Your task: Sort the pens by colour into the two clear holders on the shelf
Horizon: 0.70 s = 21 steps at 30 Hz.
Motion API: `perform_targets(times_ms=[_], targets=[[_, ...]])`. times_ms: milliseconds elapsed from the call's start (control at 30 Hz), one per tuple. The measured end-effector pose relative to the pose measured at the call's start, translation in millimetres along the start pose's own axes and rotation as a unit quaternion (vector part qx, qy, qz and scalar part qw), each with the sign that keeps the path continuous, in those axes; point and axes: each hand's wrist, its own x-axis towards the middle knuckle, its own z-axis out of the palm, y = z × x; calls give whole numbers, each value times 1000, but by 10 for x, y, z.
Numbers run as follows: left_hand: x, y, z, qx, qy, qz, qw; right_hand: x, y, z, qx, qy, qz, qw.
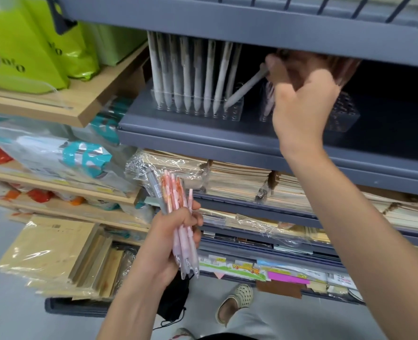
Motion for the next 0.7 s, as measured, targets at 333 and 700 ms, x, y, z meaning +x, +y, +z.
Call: perform_targets(times_ms=[333,700], targets=[[4,151,-168,6,16,21,1000,141,128,139,-55,28,50,997],[34,197,-211,25,8,4,1000,192,41,202,-19,11,20,1000]])
